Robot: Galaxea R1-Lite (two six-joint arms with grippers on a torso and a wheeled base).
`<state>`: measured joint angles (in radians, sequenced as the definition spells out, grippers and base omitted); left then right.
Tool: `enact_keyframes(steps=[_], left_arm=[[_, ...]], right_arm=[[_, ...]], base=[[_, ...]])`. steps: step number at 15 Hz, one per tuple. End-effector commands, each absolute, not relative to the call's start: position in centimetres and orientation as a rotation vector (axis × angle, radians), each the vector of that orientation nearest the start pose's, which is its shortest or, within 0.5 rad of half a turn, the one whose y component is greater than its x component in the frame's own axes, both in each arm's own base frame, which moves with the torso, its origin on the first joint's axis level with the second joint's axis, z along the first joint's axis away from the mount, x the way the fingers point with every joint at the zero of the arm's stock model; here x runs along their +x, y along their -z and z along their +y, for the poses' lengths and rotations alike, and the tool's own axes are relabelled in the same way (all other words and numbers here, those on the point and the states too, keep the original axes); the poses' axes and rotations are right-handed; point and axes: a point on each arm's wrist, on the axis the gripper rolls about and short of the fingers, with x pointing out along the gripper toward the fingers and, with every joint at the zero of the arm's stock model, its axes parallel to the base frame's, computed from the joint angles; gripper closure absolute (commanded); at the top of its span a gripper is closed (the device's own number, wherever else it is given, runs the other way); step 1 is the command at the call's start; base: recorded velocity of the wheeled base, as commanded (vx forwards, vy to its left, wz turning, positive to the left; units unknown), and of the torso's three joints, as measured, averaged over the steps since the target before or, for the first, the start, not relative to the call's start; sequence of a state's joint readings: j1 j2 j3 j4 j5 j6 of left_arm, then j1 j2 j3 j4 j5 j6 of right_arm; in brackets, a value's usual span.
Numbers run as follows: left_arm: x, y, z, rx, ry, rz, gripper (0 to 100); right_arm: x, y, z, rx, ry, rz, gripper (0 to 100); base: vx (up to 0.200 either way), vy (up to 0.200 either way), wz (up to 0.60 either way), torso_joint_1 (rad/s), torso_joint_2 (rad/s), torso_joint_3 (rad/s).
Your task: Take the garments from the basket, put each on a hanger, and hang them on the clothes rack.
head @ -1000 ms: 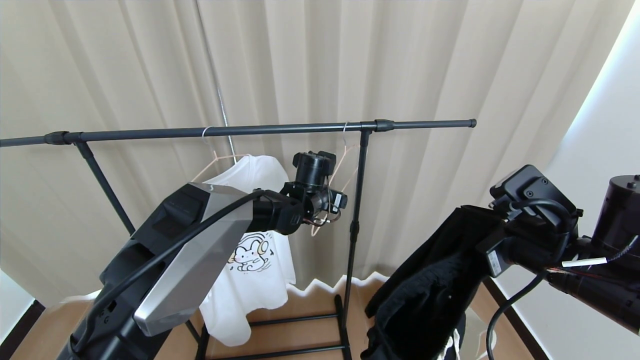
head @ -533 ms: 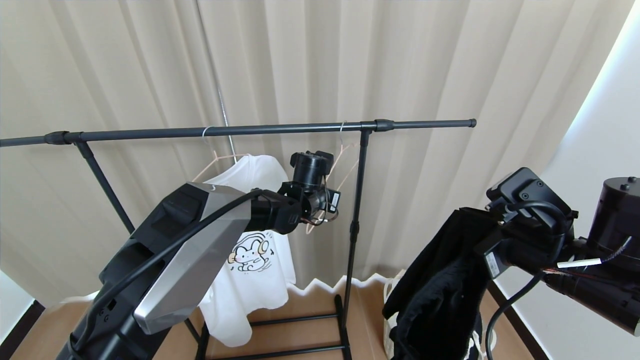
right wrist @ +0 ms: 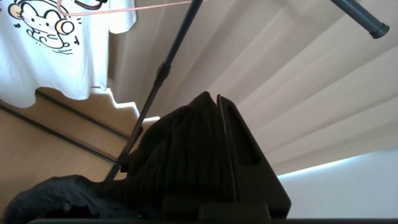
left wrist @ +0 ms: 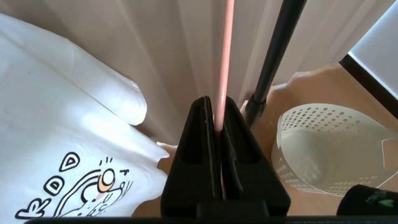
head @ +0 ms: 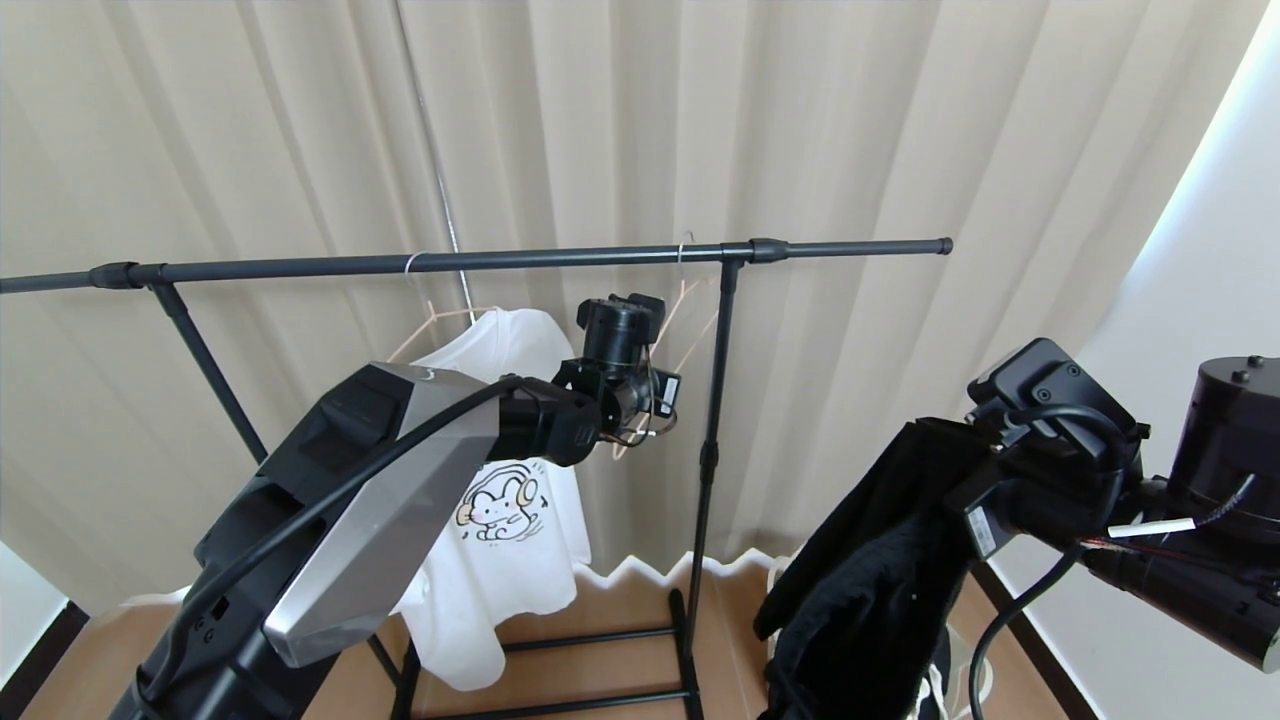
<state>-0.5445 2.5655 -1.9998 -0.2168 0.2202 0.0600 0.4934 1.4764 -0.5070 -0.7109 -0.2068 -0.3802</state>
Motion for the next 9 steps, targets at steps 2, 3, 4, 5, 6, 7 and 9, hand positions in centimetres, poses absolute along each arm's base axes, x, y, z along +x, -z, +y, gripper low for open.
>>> enact_keyframes(steps=[2,3,4,5,6,7,9], left_arm=[[46.0,-10.4,-27.3,0.180,0.329,0.303,100],[46.0,-10.4,-27.3,0.178,0.329,0.302,100],[46.0,-10.6,-27.3,0.176,0.329,0.298,100],[45.9,-10.9,-27.2,0.174,0.329,0.293,100],[45.9,-11.1,-27.2,0.171,0.327,0.289,100],[45.9,-11.1,-27.2,0.171,0.327,0.289,100],[45.7,-11.8,-27.2,0.167,0.330,0.278,100]], right_arm=[[20.7,-17.0,10.6,-0.467,-0.330,0.192,100],[20.7,-17.0,10.6,-0.467,-0.330,0.192,100],[20.7,-17.0,10.6,-0.467,-0.330,0.192,100],[20.7,-17.0,10.6,-0.467,-0.330,0.192,100],[20.7,-16.9,10.6,-0.469,-0.330,0.193,100],[20.7,-16.9,10.6,-0.467,-0.330,0.193,100],[20.7,-17.0,10.6,-0.466,-0.328,0.191,100]], base=[[0.000,0.000,0.00,0.000,0.00,0.000],[0.000,0.000,0.00,0.000,0.00,0.000],[0.000,0.000,0.00,0.000,0.00,0.000],[0.000,0.000,0.00,0.000,0.00,0.000],[0.000,0.000,0.00,0.000,0.00,0.000],[0.000,0.000,0.00,0.000,0.00,0.000],[0.000,0.000,0.00,0.000,0.00,0.000]])
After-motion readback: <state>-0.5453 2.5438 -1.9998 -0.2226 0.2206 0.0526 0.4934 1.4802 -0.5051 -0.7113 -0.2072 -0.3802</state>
